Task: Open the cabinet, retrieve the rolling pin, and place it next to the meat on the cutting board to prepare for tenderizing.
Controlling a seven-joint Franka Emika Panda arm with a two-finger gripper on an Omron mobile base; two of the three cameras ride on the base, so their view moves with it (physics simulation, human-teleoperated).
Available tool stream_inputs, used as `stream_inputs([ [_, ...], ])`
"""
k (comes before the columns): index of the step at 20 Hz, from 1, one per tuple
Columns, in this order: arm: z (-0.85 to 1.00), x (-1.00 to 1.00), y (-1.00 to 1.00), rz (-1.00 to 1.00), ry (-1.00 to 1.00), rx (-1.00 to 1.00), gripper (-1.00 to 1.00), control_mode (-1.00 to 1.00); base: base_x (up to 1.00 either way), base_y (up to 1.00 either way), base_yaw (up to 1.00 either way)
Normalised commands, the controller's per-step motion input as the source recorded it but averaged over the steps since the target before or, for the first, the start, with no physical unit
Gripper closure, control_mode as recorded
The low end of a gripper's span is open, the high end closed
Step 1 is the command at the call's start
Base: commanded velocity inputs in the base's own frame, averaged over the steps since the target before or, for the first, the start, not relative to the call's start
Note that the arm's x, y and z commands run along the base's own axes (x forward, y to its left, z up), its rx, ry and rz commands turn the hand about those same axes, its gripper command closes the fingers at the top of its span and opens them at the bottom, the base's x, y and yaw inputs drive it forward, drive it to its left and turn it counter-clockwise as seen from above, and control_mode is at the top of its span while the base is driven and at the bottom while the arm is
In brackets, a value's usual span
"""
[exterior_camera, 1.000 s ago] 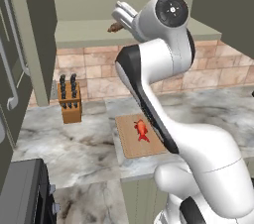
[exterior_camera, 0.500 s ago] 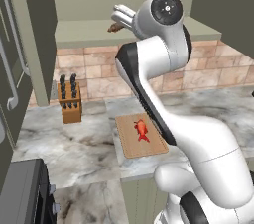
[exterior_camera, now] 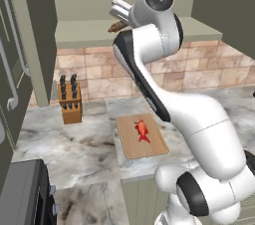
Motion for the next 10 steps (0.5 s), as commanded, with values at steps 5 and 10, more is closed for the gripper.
stream_inputs([
  [5, -0.01, 0.48, 0.0, 0.01, 0.18, 0.0, -1.0, -1.0, 0.0, 0.0, 0.0],
  [10, -0.02, 0.3, 0.0, 0.0, 0.11, -0.02, -1.0, -1.0, 0.0, 0.0, 0.0],
])
